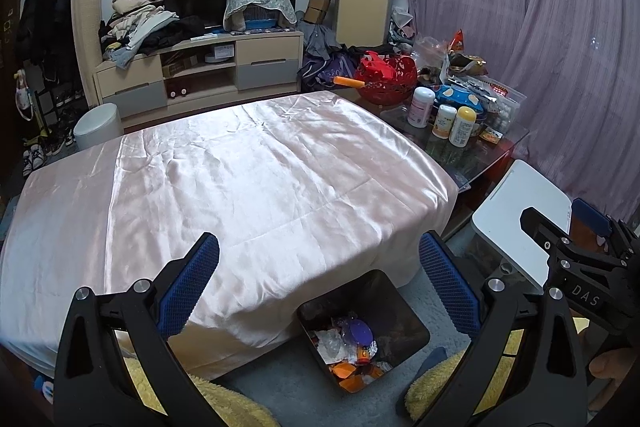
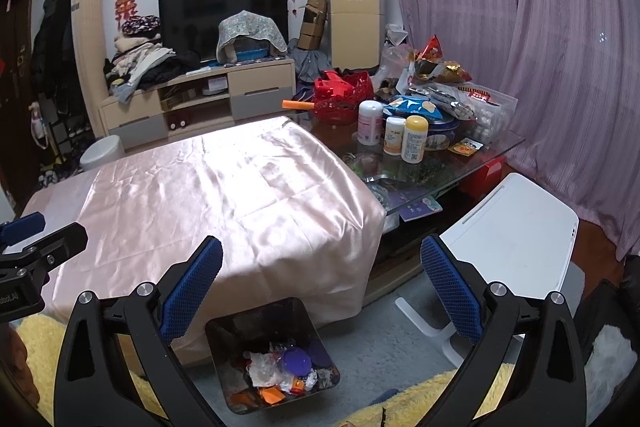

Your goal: Collect trash

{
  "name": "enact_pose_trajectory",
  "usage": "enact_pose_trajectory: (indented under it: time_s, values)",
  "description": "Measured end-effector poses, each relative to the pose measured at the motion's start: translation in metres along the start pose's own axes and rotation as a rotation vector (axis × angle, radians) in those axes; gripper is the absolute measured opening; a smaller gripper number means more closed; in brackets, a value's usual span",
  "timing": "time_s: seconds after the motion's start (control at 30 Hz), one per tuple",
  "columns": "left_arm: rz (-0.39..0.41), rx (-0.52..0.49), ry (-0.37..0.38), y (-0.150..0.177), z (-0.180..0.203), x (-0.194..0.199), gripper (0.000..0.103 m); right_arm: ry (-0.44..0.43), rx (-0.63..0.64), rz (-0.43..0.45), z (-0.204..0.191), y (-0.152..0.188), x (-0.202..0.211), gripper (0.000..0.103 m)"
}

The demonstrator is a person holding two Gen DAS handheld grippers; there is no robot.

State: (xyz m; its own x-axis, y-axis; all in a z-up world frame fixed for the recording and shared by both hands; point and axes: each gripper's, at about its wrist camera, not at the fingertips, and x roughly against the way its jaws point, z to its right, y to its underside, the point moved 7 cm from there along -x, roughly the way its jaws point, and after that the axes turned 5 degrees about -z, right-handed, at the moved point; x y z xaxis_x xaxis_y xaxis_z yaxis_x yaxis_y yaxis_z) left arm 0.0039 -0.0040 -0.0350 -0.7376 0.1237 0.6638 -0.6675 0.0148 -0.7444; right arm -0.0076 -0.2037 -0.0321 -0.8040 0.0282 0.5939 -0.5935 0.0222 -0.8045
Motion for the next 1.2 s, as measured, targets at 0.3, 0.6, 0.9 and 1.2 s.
enact_pose_trajectory:
  time_s: [0.3,0.6,0.9,1.2]
  values:
    - [-0.001,0.004,0.002,-0.0002,-0.002,-0.0016,0.095,0.003,0.004,-0.003,-0.0019,0.0003,-0.0008,0.1]
    - [0.004,0.019,-0.001,-0.0008,-0.002,-0.002,0.095,-0.002,0.006,0.002,-0.0047,0.0011,0.0012,0.1]
    - [0.013,0.021,-0.012,-0.0002,-0.0029,0.0014,0.095,0.0,0.002,0.015,-0.0066,0.0005,0.0027,0.1]
    - [0.014,0.012,-0.019,-0.0018,0.0006,0.0023,0.095,0.001,-0.001,0.02,-0.0056,-0.0004,0.0043,0.1]
